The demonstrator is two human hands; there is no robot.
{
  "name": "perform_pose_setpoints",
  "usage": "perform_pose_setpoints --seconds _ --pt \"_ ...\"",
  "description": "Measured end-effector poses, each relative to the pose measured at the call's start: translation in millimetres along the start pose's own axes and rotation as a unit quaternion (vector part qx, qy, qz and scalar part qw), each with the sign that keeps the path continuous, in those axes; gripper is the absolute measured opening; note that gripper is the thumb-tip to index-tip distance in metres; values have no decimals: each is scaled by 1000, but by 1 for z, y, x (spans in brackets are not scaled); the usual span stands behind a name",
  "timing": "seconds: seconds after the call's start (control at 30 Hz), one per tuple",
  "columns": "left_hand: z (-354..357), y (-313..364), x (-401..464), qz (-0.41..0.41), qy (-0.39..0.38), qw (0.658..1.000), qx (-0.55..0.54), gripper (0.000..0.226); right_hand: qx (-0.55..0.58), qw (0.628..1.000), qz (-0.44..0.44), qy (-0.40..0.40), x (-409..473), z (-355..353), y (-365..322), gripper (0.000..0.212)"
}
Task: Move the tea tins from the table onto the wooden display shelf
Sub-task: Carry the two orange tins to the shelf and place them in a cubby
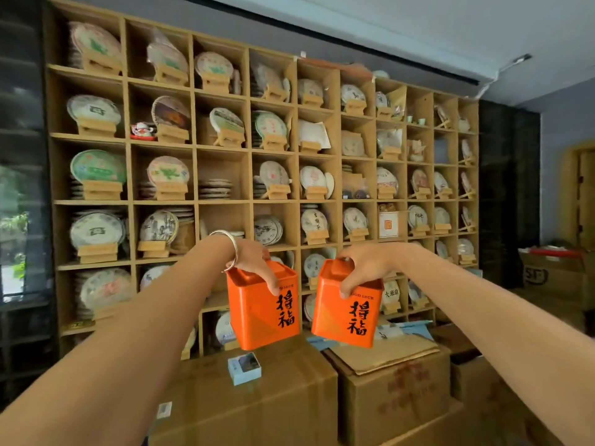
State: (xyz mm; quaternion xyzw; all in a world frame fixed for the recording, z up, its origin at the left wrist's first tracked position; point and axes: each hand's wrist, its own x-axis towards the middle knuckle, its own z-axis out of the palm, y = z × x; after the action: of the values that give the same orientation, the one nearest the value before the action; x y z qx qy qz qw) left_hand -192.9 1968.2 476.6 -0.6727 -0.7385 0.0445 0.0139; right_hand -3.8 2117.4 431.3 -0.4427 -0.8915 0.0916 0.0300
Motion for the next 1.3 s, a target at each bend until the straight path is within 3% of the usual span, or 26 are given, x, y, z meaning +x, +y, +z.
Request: perform_pose_setpoints --seconds 0.07,0.1,0.2,0.33,0.53,0.87,1.1,1.3 --pt "2 -6 51 -22 2 999 -24 31 -7 1000 4 -5 36 -4 21 66" --pt "10 -21 106 -37 3 998 -47 37 -9 1000 8 -5 55 -7 32 70" --pt "18 -47 204 14 -24 997 -74 83 -7 1000 18 -2 115 -21 65 79" --pt "11 -56 290 30 -31 993 -107 99 7 1000 21 0 189 -39 102 83" --pt "8 -67 390 7 -42 991 -125 96 37 999 14 0 291 -47 153 99" --pt "18 -92 555 -63 -47 993 -89 103 35 998 -43 5 468 -63 225 74" --pt "10 -131 642 -106 -14 987 -121 103 29 993 -114 -17 602 -85 235 57" --pt "20 -186 700 -150 -26 978 -144 101 67 985 -156 -41 708 -83 215 78"
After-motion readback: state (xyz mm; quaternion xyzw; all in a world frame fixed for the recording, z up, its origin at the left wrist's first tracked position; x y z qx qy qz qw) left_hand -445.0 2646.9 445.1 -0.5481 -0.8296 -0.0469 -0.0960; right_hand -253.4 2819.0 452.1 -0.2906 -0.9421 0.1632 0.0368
